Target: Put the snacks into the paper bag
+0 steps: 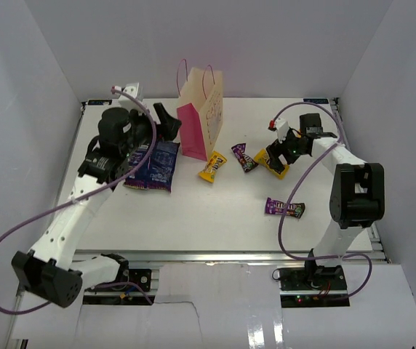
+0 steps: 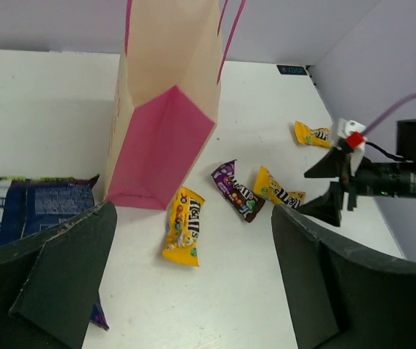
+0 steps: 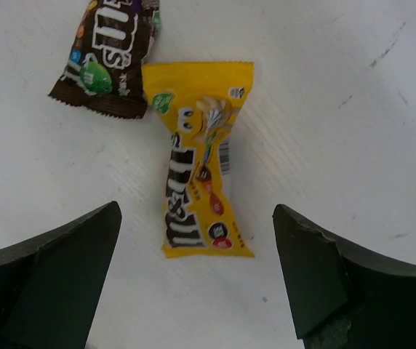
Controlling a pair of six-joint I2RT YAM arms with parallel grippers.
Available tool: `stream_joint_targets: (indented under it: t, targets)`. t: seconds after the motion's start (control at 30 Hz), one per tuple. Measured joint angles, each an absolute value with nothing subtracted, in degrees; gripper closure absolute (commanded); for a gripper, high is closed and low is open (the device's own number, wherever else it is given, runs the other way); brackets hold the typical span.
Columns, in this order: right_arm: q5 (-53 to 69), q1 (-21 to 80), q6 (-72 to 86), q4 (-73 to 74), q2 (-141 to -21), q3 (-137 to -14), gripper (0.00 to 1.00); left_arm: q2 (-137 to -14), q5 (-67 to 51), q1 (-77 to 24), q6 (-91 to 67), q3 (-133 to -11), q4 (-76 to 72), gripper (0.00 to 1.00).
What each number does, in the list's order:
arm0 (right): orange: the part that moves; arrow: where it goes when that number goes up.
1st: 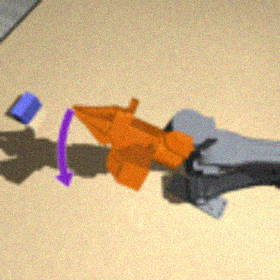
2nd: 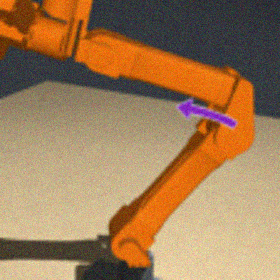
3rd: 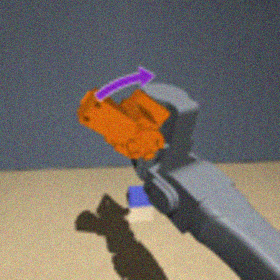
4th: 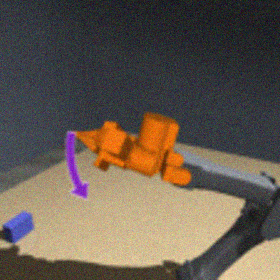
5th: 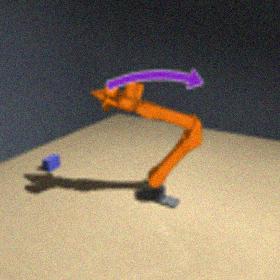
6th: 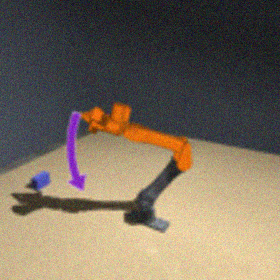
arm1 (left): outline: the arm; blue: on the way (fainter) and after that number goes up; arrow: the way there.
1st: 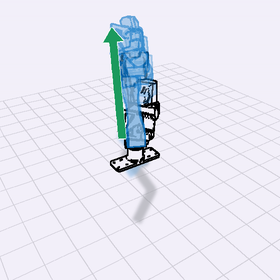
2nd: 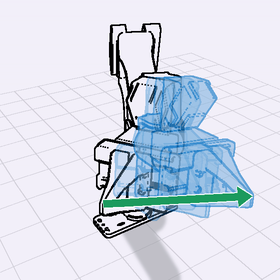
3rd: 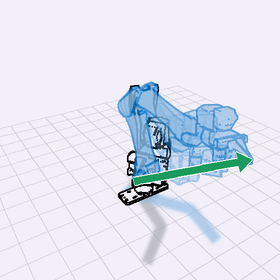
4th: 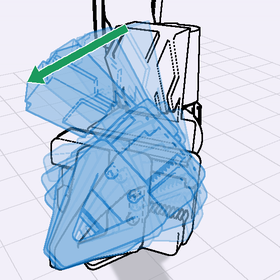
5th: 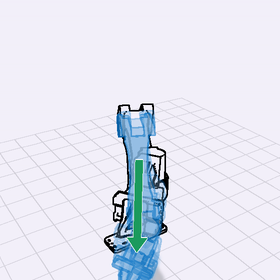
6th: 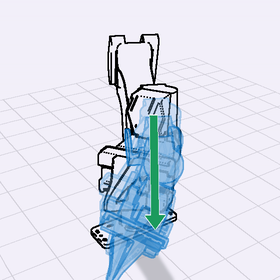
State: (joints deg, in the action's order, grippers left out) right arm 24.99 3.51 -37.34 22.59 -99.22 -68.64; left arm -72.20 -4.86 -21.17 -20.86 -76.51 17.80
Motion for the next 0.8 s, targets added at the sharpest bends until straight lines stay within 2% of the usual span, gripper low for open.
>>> stream_joint_targets:
  t: [0.03,0.2,0.33,0.4,0.43,0.6,0.8]
  targets:
    - [25.0,3.6,-38.2,23.0,-100.9,-70.1,0.15,-68.9,-4.4,-21.1,-21.8,-72.8,17.3,0.02]
    - [24.2,4.3,-41.2,24.1,-110.3,-77.4,0.24,-58.9,-2.5,-21.1,-27.6,-58.0,16.5,0.02]
    - [23.9,4.8,-42.2,25.1,-112.7,-78.2,0.40,-56.1,-1.3,-21.1,-31.6,-50.0,17.1,0.02]
    - [23.7,5.1,-42.4,25.6,-112.8,-78.2,0.48,-55.6,-0.6,-21.1,-33.0,-48.1,17.4,0.02]
    - [23.6,5.2,-42.4,25.6,-112.8,-78.2,0.56,-55.4,-0.4,-21.1,-33.5,-47.6,17.5,0.02]
    - [23.1,5.6,-41.9,25.3,-112.5,-77.7,0.83,-54.8,0.1,-21.1,-35.2,-47.3,17.3,0.02]
    - [25.1,4.9,-40.5,27.0,-106.6,-75.8,0.91,-54.5,0.7,-21.1,-35.9,-47.2,17.3,0.02]
